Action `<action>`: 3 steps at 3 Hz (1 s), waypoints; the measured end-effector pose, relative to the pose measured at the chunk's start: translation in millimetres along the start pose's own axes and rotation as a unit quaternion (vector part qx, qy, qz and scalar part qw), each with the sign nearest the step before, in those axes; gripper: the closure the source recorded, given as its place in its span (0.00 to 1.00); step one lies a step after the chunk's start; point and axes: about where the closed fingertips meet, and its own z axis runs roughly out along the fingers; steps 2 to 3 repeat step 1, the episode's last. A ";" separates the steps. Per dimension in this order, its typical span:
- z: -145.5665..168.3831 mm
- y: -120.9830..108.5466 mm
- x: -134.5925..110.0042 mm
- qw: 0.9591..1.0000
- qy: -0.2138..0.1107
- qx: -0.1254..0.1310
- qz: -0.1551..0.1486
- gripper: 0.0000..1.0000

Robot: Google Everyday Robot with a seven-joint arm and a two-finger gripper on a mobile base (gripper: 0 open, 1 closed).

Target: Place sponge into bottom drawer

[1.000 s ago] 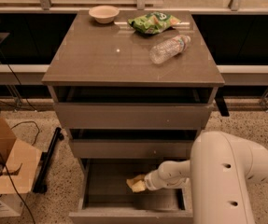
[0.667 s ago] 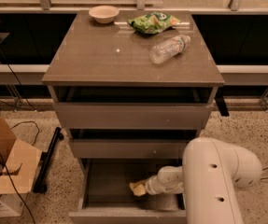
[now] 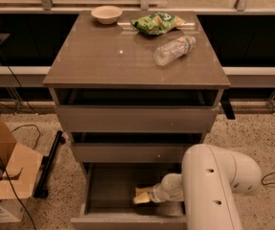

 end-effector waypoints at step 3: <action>0.0 0.0 0.0 1.000 0.000 0.000 0.000 0.00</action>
Offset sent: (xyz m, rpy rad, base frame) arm 0.0000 0.0000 0.0000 0.0000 0.0000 0.0000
